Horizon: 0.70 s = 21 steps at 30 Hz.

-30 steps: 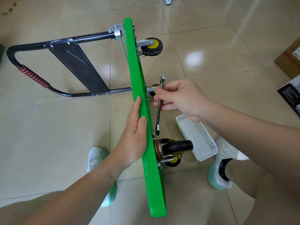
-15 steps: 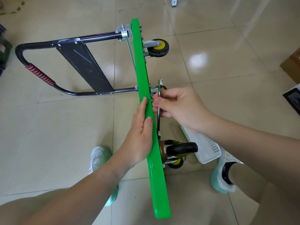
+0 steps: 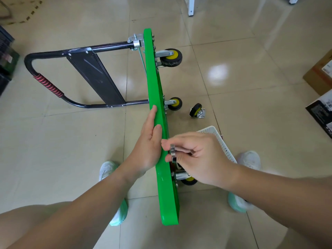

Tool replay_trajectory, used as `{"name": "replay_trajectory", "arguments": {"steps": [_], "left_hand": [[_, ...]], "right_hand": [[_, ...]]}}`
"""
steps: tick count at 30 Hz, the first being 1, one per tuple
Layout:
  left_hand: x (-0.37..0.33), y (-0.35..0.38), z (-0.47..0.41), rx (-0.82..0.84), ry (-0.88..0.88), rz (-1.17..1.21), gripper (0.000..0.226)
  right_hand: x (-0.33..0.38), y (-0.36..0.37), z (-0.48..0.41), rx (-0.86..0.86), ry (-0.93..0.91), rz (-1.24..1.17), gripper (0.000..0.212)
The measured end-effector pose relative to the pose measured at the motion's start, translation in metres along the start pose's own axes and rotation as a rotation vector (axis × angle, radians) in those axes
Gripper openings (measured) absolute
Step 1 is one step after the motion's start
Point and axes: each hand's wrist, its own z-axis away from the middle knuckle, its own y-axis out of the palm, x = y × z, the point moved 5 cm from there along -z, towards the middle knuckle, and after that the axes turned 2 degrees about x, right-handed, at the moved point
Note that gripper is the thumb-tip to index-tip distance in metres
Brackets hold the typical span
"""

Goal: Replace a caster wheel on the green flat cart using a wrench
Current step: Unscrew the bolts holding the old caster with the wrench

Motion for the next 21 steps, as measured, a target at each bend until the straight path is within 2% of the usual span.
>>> {"name": "replay_trajectory", "arguments": {"steps": [4,7,11,16,21], "left_hand": [[-0.004,0.000,0.001,0.001,0.010,0.006,0.056],[-0.002,-0.001,-0.001,-0.002,0.005,-0.041,0.056],[-0.004,-0.001,-0.001,-0.003,0.007,-0.052,0.055],[-0.007,-0.002,0.002,0.013,-0.006,-0.059,0.055],[-0.005,-0.003,-0.001,0.024,0.014,-0.047,0.056]], "right_hand": [[-0.002,-0.006,0.000,-0.105,0.046,-0.090,0.024],[0.004,-0.020,-0.016,-0.171,0.093,-0.154,0.021],[-0.008,-0.039,-0.046,-0.253,0.306,-0.305,0.020],[-0.034,-0.039,-0.080,-0.255,0.508,-0.376,0.012],[-0.057,-0.026,-0.097,-0.127,0.633,-0.370,0.005]]}}
